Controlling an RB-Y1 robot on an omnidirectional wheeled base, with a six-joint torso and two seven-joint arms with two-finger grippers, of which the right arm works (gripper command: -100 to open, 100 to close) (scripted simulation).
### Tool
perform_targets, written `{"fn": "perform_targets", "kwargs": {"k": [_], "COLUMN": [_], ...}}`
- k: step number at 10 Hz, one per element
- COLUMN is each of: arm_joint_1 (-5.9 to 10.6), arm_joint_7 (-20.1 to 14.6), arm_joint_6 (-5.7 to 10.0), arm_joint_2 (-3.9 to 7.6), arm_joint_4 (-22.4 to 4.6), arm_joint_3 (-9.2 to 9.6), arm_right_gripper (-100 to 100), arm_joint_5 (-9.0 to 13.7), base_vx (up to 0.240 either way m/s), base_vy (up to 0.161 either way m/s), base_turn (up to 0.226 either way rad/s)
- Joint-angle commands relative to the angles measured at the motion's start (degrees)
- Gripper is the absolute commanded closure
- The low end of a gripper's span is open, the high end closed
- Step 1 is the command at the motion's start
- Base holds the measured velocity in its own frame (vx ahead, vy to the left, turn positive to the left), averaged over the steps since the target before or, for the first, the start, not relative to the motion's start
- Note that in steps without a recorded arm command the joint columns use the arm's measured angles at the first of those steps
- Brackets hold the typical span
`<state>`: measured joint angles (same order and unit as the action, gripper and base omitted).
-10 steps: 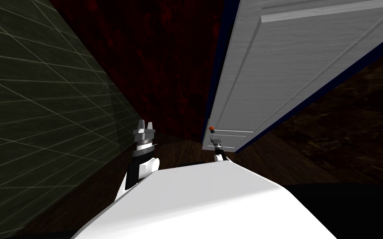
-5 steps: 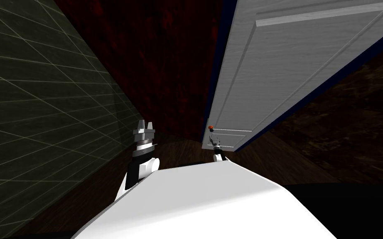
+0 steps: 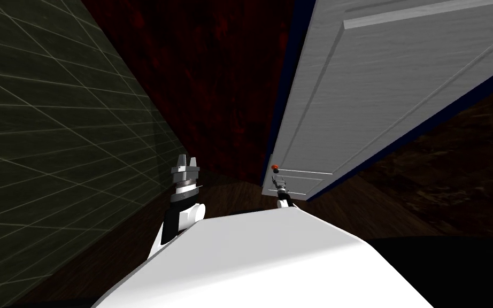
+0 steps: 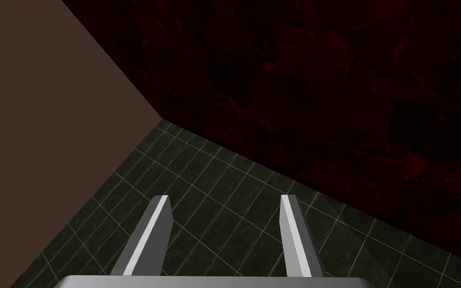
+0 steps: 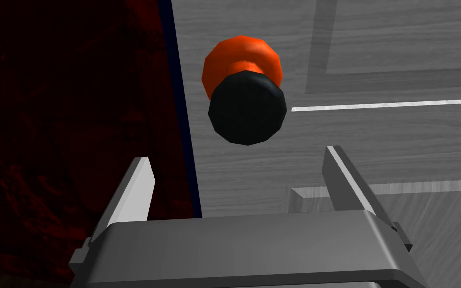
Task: Pull the door open
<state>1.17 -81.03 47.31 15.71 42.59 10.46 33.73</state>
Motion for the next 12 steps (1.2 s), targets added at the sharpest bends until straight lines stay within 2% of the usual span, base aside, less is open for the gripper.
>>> {"fn": "perform_targets", "kwargs": {"k": [1,4,5,6,11,12], "arm_joint_1": [-0.11,-1.14,-0.97,-0.97,-0.97,-1.65], "arm_joint_7": [-1.5,-3.8,-3.2,-3.2,-3.2,-4.7], "arm_joint_6": [0.85,1.90,1.61,1.61,1.61,1.92], "arm_joint_2": [1.13,3.30,2.88,2.88,2.88,3.90], "arm_joint_4": [-1.3,-2.3,-2.1,-2.1,-2.1,-1.8], "arm_joint_3": [-0.54,-1.61,-1.37,-1.37,-1.37,-0.32], "arm_right_gripper": [-100,-100,-100,100,100,100], "arm_joint_5": [0.3,0.8,0.7,0.7,0.7,0.3], "base_vx": [0.197,0.208,0.088,-0.009,-0.018,-0.127], "base_vy": [-0.006,-0.016,-0.015,-0.007,0.000,-0.038], "base_turn": [0.140,0.128,0.020,-0.044,0.001,0.109]}}
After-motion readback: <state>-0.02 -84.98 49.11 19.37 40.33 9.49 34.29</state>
